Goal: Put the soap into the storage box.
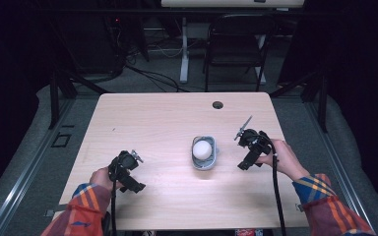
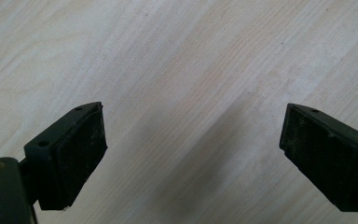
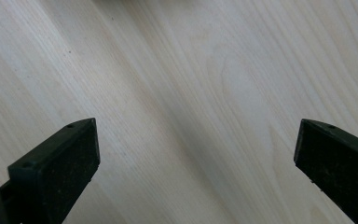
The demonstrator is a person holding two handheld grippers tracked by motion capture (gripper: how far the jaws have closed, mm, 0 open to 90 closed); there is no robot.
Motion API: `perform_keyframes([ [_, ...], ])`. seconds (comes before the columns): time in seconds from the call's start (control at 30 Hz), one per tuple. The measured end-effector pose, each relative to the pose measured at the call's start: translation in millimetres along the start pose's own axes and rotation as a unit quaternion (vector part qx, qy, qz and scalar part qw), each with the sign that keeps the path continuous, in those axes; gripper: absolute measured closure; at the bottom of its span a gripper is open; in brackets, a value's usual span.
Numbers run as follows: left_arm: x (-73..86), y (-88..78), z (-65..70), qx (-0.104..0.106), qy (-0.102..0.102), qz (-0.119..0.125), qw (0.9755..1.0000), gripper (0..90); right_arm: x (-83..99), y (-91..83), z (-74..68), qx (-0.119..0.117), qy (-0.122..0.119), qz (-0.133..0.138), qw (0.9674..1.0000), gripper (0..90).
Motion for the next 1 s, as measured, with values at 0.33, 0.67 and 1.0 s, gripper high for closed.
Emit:
perform_keyframes([
  [0.33,0.3,-0.2,0.1,-0.001,0.000,0.001,1.0000,7.3,26.0,14.7,-1.6,0.003,0.004,-0.030,0.9995,0.0],
  [0.67,0.0,-0.2,0.6,-0.003,0.001,0.000,1.0000,7.4,60.8,30.8,-5.3,0.005,0.018,-0.063,0.9979,0.1],
  [1.0,-0.8,-0.8,1.1,0.001,0.007,-0.001,1.0000,7.4,88.3,39.5,-10.4,0.010,0.045,-0.078,0.9959,2.5],
])
Point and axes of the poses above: each handheld gripper's, and its own axes: y roughly forward along the jaws, x roughly out of its underside, z roughly to its right, the point moved 4 cm from there along y, roughly forward along the jaws, and after that the axes turned 8 degrees about x, right-handed, at the moved point
